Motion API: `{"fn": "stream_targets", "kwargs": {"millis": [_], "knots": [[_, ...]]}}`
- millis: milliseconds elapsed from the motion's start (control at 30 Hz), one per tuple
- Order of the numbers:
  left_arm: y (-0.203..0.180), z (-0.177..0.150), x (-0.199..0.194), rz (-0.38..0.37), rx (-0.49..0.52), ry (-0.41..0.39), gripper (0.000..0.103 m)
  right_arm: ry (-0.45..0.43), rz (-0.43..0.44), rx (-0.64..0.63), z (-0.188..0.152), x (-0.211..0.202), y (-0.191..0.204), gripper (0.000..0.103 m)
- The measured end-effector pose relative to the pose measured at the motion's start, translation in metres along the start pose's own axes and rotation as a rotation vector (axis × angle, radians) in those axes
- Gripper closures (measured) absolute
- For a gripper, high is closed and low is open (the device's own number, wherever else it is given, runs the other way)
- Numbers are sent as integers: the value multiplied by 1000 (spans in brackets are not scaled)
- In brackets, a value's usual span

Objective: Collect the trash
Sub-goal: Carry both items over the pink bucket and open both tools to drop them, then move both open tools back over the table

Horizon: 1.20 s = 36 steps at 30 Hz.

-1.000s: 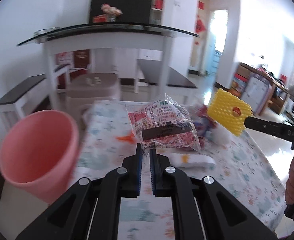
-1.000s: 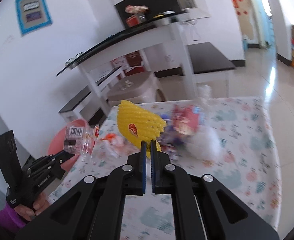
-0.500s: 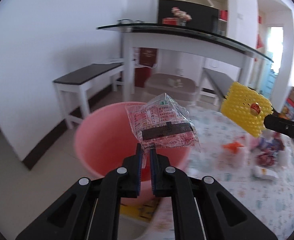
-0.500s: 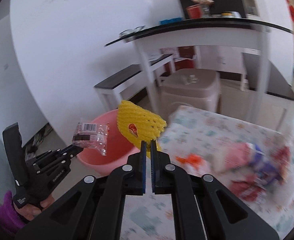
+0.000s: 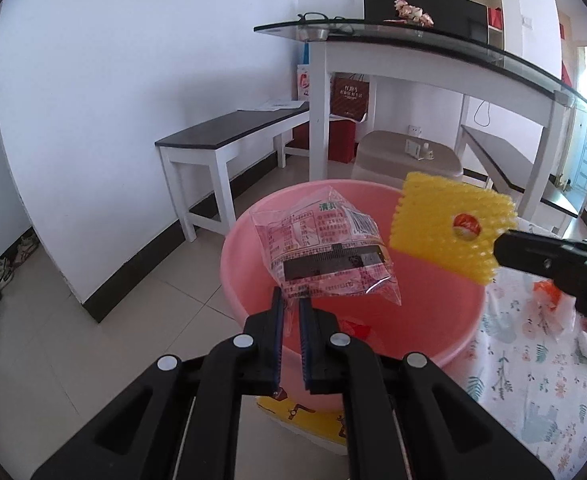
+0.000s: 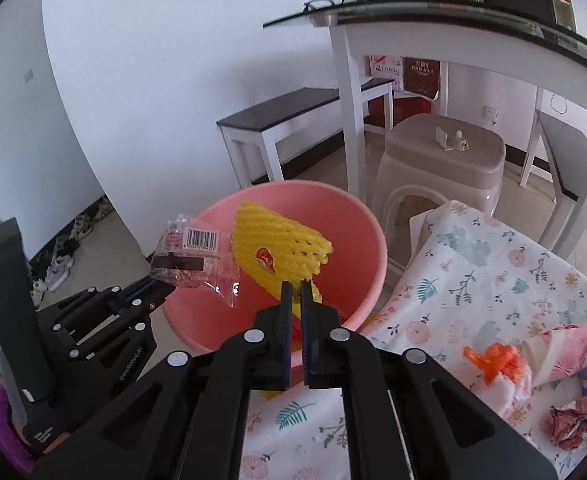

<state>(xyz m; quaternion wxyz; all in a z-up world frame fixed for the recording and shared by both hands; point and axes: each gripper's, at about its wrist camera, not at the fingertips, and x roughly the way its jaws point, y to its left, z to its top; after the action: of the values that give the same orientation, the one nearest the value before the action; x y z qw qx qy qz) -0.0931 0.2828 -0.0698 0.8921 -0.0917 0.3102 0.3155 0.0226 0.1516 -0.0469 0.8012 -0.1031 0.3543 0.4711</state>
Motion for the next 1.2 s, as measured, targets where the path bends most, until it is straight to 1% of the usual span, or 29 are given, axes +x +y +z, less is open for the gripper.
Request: {"fn": "stream_targets", "kwargs": {"millis": [133,333,500,567,600,633,667,733,767,967,1200], "knots": [[-4,2,8,3,15,11,96,28,-11,-2,-2,10,0,99],[-6,4,16,11,20,30,96,51,-2,3,-4,18,1,99],[-4,4,19,10,7,46,91,73,8,0,-3,25,2,98],[-3,4,19,-2,1,49,85,90,19,6,-2,28,0,97],[-3,4,18,-7,-2,51,83,97,27,10,-2,29,0,96],[-2,4,18,-10,-5,52,77,100,31,12,-3,29,0,95],[-2,4,17,-11,-7,51,72,101,33,13,-3,28,-1,87],[-2,4,16,-17,-10,51,70,96,42,18,-5,26,-2,76],[-2,4,16,-22,-12,52,70,93,43,19,-5,25,-2,74],[2,4,10,-57,-46,43,70,81,40,5,-11,17,0,74],[1,3,-3,-82,-57,26,70,39,32,-13,-23,-9,4,74]]}}
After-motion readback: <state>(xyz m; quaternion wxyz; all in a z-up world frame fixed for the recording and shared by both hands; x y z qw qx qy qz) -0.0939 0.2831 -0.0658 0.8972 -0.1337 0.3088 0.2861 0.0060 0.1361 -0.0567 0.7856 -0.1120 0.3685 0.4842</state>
